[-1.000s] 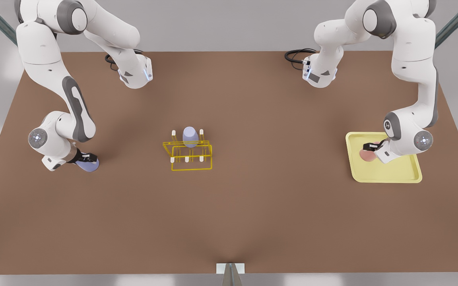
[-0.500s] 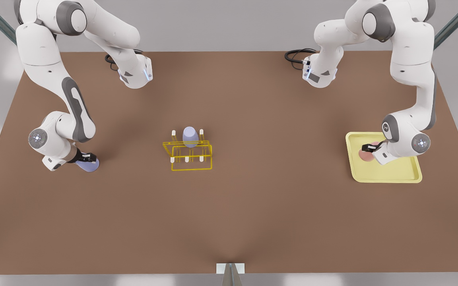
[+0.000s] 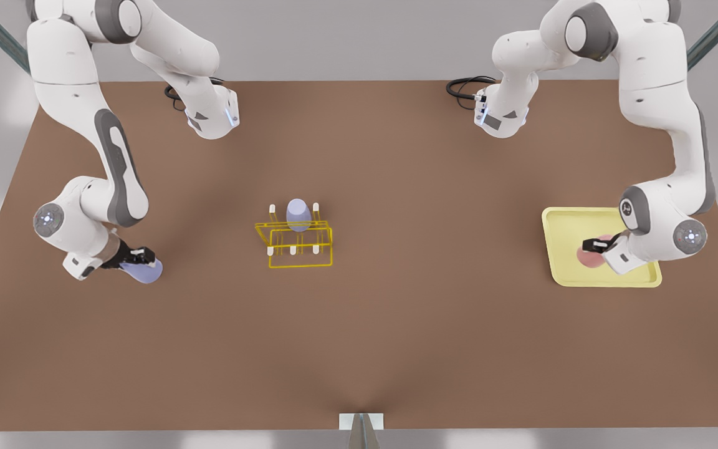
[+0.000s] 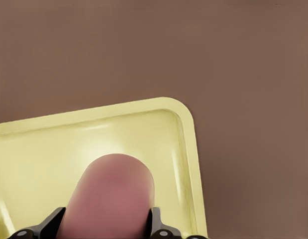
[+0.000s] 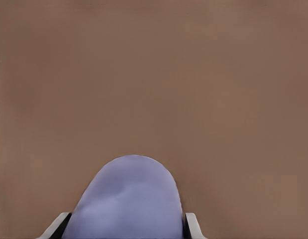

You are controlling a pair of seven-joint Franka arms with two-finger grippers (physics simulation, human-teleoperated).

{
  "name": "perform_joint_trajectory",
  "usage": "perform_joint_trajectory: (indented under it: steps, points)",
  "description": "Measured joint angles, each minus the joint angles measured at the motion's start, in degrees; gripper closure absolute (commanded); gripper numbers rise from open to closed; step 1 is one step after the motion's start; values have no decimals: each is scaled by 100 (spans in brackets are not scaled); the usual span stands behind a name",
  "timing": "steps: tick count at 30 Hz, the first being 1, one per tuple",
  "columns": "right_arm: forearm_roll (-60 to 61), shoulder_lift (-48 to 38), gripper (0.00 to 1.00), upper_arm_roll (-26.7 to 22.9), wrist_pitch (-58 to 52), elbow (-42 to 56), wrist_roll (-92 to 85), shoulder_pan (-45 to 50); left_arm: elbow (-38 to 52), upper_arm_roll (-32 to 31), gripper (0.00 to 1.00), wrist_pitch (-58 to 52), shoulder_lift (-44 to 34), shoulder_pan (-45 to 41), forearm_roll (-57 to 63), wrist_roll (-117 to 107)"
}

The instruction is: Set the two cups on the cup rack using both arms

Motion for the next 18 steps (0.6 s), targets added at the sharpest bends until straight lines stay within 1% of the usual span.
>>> perform_joint_trajectory:
  steps: [3, 5, 6, 8, 12, 14, 16, 18]
  points:
    - [137, -31, 14, 361, -523, 480, -16, 163, 706, -426, 17, -589, 117, -5, -49, -228]
    - [206, -9, 14, 644, -759, 666, -18, 223, 1154, -877, 17, -883, 278, -8, -199, -476]
    - [283, 21, 13, 725, -850, 752, -18, 313, 1520, -1134, 17, -1054, 443, -10, -269, -638]
    - [463, 62, 13, 786, -993, 892, 1, 590, 2185, -1603, 17, -1376, 777, -21, -413, -1022]
    - [640, 21, 14, 811, -1172, 1151, 184, 1320, 3113, -2494, 17, -1776, 1286, -46, -825, -2042]
    - [675, 27, 14, 811, -1224, 1245, 310, 1610, 3791, -2928, 17, -1881, 1704, -87, -994, -2654]
    - [698, 46, 14, 817, -1256, 1300, 447, 1806, 4175, -3157, 17, -1883, 1959, -255, -1189, -3260]
    - [715, 45, 14, 815, -1278, 1349, 584, 1955, 4295, -3217, 17, -1785, 2065, -523, -1398, -3829]
